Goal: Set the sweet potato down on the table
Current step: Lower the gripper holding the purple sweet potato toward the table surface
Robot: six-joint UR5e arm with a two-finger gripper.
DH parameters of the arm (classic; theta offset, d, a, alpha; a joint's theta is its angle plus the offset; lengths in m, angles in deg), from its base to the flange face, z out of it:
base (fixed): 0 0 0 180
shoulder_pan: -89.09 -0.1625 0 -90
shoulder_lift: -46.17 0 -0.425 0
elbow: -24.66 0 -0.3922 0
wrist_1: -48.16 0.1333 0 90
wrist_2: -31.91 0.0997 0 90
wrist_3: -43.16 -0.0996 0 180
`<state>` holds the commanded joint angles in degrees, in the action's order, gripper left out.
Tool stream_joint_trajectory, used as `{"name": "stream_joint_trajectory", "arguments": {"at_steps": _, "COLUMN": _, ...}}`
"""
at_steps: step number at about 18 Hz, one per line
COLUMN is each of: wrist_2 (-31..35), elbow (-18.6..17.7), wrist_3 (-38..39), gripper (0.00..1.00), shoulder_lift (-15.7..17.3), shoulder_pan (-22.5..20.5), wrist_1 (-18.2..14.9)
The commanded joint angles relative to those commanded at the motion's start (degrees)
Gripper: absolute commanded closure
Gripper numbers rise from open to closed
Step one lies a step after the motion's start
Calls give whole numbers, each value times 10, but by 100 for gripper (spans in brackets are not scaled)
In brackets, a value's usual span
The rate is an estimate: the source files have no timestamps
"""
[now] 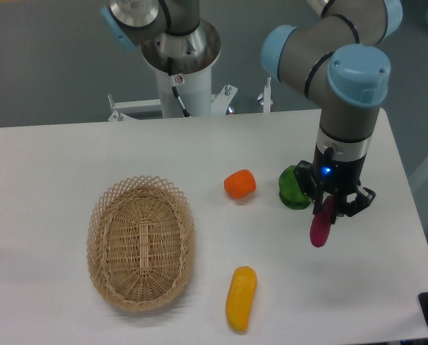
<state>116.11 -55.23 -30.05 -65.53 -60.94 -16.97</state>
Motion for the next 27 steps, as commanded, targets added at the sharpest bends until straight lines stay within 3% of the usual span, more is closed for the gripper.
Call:
{"name": "stream_joint_trajectory", "arguments": {"at_steps": 11, "wrist_2": 1, "elbow": -3, "wrist_3": 21, "gripper": 68, "shoulder_lift": -11, "shoulder_pan": 13, "wrist_1": 20}}
{"name": "stream_joint_trajectory", "arguments": {"at_steps": 14, "wrist_2": 3, "elbow": -13, "wrist_3": 45, "gripper": 68, "shoulder_lift": -31, "shoulder_pan": 27, "wrist_1": 70}}
{"name": "stream_joint_trajectory", "arguments": {"at_steps": 21, "wrist_2": 34, "elbow": -27, "wrist_3": 39, "gripper": 68, "shoulder_lift": -110, "shoulder_pan": 33, "wrist_1": 184}}
{"name": "stream_joint_trajectory", "arguments": {"at_steps": 27, "wrist_2": 40, "elbow": -54, "wrist_3": -11, "gripper": 68, "shoulder_lift": -141, "shoulder_pan": 33, "wrist_1": 217}}
